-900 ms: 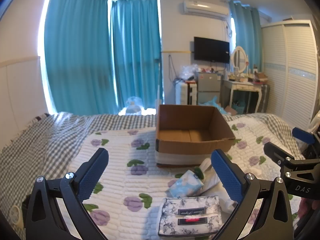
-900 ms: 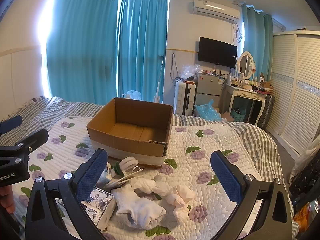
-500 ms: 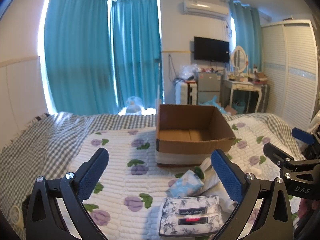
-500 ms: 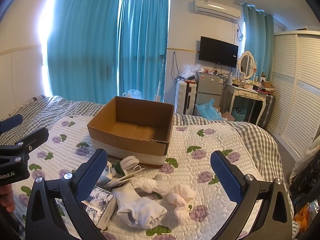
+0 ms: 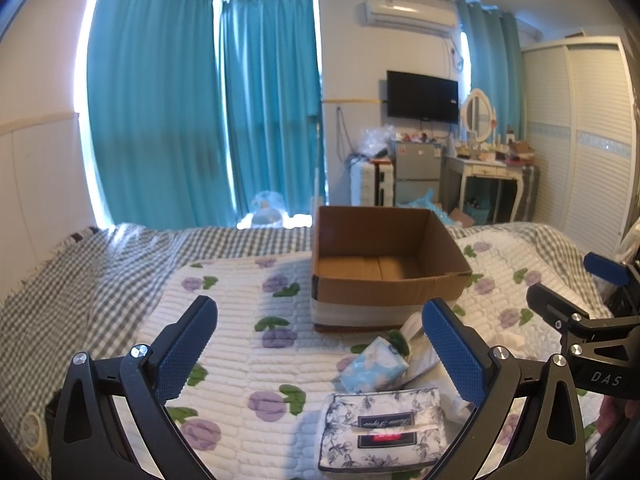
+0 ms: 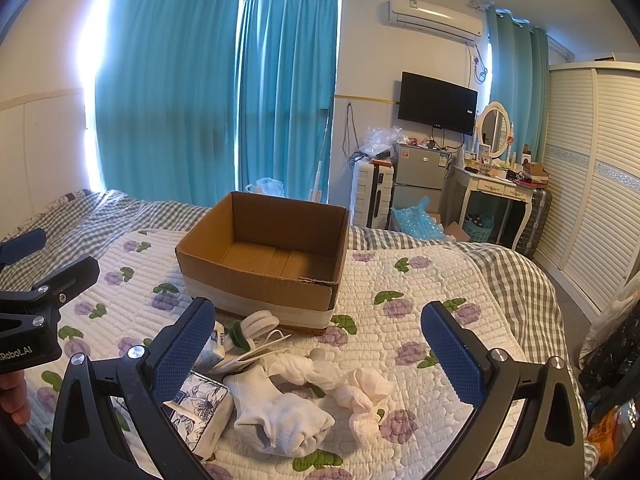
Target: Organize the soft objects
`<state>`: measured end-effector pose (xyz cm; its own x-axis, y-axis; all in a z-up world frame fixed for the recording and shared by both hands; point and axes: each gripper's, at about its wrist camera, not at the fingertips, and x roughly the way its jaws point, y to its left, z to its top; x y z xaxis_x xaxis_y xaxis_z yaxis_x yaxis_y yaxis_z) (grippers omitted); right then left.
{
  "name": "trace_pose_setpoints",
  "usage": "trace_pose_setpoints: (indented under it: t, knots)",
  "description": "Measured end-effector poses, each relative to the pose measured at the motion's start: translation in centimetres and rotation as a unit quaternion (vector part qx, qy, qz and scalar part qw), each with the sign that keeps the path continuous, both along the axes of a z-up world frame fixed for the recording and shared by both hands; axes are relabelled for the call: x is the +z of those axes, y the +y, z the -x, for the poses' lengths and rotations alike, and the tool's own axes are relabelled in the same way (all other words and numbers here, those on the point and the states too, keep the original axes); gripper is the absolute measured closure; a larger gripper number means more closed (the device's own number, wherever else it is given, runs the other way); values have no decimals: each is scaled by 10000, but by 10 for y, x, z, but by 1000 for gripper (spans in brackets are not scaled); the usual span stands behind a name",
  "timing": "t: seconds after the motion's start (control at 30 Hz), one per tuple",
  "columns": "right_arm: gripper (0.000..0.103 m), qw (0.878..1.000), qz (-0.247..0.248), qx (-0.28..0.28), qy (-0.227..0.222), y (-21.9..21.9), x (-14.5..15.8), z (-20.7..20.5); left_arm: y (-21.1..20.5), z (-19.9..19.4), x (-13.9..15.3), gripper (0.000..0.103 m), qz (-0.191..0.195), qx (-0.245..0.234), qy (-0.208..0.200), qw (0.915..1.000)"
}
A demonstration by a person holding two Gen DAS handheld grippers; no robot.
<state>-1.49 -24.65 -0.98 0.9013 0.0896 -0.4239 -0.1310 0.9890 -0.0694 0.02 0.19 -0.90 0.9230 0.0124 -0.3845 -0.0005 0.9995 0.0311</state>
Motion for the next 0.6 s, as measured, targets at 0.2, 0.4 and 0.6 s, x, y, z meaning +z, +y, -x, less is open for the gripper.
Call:
trace_pose_setpoints:
  t: [0.2,0.4,0.6]
  knots:
    - [0,10000,2,0,5,0,-1,0,0,0,-1,0,5,-5,6,10000]
    - [0,10000,5,0,9,0,0,0,0,1,-2,0,1,-9,7,10000]
    - [0,10000,9,1,10,1,-1,0,1,0,-2,0,1,-10,13,10000]
